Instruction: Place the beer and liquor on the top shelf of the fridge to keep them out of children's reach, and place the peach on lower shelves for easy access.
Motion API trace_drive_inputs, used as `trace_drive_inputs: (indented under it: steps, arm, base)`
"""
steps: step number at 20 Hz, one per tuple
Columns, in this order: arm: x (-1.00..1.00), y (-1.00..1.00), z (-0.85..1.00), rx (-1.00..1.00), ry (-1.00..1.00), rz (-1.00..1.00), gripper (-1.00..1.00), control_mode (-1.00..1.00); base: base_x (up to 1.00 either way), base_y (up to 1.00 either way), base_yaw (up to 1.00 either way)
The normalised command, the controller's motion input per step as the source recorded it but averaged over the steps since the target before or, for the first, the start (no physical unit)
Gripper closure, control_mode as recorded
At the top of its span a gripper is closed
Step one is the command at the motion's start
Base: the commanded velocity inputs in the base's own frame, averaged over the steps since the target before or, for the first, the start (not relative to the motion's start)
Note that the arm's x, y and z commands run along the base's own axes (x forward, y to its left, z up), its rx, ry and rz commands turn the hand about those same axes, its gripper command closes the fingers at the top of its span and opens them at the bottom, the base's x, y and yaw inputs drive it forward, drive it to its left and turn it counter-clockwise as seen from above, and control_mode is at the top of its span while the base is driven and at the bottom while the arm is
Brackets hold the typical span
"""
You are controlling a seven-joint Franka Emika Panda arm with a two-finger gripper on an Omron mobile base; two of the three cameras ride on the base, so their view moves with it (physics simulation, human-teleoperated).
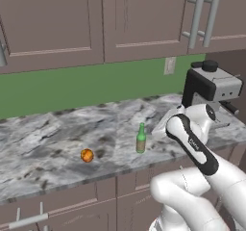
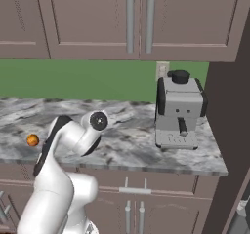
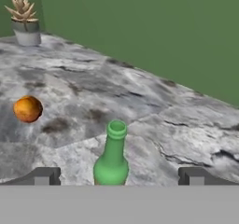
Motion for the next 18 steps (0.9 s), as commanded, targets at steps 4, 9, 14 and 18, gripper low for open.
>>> trace_drive_inputs:
  steps: [4,9,14,18]
  arm:
    - [0.1,0.0,-0.3,0.01,0.0,0.17,-1.0,-1.0]
    - [0.07,0.0,-0.27,0.07,0.0,0.16,-1.0,-1.0]
    - [0.1,0.0,-0.19,0.14,0.0,0.12,-1.0,-1.0]
    - [0.06,0.0,-0.09,0.18,0.0,0.1,-1.0,-1.0]
  base:
    - [0.0,0.0,0.0]
    - [0.0,0.0,0.0]
    - [0.0,0.0,0.0]
    - [0.0,0.0,0.0]
